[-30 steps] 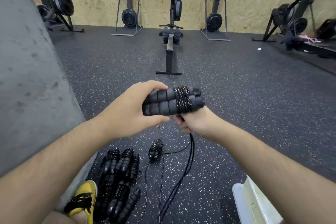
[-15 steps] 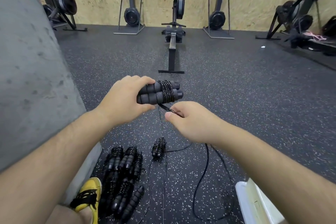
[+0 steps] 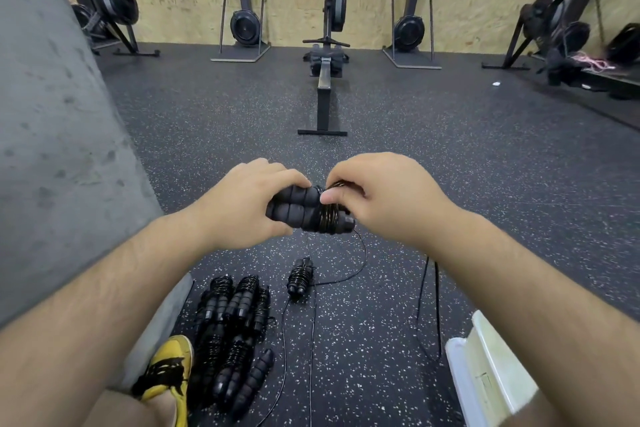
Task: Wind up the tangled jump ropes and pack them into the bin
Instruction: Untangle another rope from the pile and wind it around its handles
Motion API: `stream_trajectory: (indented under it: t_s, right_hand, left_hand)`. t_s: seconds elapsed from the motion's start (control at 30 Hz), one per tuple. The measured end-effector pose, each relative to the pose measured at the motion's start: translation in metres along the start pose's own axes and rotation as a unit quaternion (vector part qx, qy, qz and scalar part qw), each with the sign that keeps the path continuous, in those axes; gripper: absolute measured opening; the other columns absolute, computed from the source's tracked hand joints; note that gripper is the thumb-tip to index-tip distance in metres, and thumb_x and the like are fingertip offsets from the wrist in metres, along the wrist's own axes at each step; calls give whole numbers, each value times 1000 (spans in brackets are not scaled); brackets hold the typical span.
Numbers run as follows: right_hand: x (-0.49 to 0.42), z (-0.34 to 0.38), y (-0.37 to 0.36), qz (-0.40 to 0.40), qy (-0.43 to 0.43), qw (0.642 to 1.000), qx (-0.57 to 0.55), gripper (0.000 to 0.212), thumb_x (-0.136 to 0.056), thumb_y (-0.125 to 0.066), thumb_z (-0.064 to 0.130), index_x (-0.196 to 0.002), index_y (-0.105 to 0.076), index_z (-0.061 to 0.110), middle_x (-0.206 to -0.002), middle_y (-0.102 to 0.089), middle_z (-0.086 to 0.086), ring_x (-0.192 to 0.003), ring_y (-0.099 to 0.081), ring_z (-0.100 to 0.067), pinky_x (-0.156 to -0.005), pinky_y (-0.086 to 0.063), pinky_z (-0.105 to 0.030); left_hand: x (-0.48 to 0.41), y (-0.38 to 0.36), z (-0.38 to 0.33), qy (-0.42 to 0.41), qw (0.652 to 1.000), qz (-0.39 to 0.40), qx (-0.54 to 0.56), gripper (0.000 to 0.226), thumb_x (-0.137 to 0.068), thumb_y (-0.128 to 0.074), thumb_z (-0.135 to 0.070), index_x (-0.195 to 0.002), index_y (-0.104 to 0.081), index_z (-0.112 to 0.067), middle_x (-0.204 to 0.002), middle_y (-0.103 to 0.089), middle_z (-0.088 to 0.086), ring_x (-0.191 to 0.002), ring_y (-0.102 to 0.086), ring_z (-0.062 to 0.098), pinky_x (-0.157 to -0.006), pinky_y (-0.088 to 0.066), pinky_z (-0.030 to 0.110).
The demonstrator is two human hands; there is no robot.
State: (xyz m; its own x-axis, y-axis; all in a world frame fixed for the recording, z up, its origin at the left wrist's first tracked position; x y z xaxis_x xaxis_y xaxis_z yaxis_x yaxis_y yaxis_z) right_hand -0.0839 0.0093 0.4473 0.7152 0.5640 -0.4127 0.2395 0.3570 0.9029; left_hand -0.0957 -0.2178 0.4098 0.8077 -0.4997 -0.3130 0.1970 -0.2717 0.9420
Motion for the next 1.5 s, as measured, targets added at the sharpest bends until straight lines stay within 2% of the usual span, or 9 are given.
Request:
stream_trajectory:
  t_s: [0.33,0.5,0.57,0.6,0.67,0.77,0.93,1.2,1.5]
  right_hand:
    - [-6,-35,-3,4,-123,980,-158,13,-94,-62,38,-90,-71,30,-73,-63,12,-68,-52,-2,-69,-44,-27]
    - [-2,-29,-13,151,-217,931,-252,17,-101,-50,8,-109,-65,9,-89,-59,0,-49,-57,7,-57,-47,-13]
    - [3,-17,-27,219,-248,912,-244,35,-104,-41,1,-138,-45,-8,-127,-58,-11,-76,-63,14,-69,-42,-5]
    - [7,-9,-29,222,-254,915,-223,37,-106,-37,6,-141,-44,-5,-137,-53,-17,-101,-64,1,-81,-41,-12]
    - [7,8,-39,194,-210,942,-176,33,-108,-32,17,-129,-56,8,-132,-57,-13,-112,-56,-24,-88,-37,-29]
    - [5,24,-50,161,-195,942,-220,33,-108,-31,29,-115,-58,12,-106,-60,-5,-89,-53,-20,-76,-36,-26]
    - [8,31,-47,185,-168,948,-195,39,-108,-29,36,-108,-61,15,-103,-64,-3,-97,-58,-22,-79,-42,-32]
    - [14,35,-12,151,-107,976,-118,35,-106,-37,39,-83,-53,18,-76,-56,2,-71,-52,-18,-57,-36,-32]
    - [9,19,9,43,-12,996,79,28,-105,-34,40,-85,-44,23,-79,-49,6,-76,-49,-24,-63,-31,-34]
  left_hand:
    - [6,16,-32,3,980,35,197,67,-69,-93,-26,-125,-56,-37,-114,-58,-17,-113,-53,4,-99,-45,30]
    - [7,17,-46,8,956,22,291,69,-74,-88,-9,-128,-51,-28,-124,-62,-13,-119,-59,5,-100,-47,22]
    - [5,15,-44,16,949,-5,313,67,-75,-87,-6,-129,-51,-25,-125,-62,-9,-120,-61,7,-102,-50,31]
    - [4,14,-40,20,948,-24,315,66,-75,-87,-9,-128,-51,-25,-125,-62,-9,-121,-61,9,-103,-51,36]
    - [0,12,-30,33,947,-50,315,66,-71,-87,-24,-127,-51,-28,-128,-62,-8,-124,-60,12,-105,-49,45]
    - [-4,8,-14,65,949,-48,303,64,-70,-86,-34,-124,-51,-29,-130,-62,-7,-123,-60,15,-105,-49,50]
    - [-6,3,10,97,968,-83,216,70,-65,-81,-54,-125,-50,-35,-126,-64,-9,-121,-60,19,-103,-48,50]
    - [-2,4,24,123,987,-93,50,71,-69,-91,-27,-131,-57,-20,-119,-64,-2,-109,-52,24,-98,-43,43]
    - [-2,-9,12,45,998,-36,23,59,-67,-73,-30,-124,-60,-23,-106,-64,-7,-93,-51,22,-87,-47,45]
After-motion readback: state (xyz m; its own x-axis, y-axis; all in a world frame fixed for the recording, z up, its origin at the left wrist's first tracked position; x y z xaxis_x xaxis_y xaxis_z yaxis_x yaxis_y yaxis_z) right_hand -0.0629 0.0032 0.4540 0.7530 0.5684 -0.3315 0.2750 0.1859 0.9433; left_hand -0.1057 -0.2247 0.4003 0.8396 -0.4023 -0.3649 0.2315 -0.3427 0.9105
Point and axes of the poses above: each hand's wrist, its own x-axis away from the middle knuckle, its own y-axis out of the back of the hand, z = x × y, the point moved 1 cm from there along -x, towards the middle knuckle
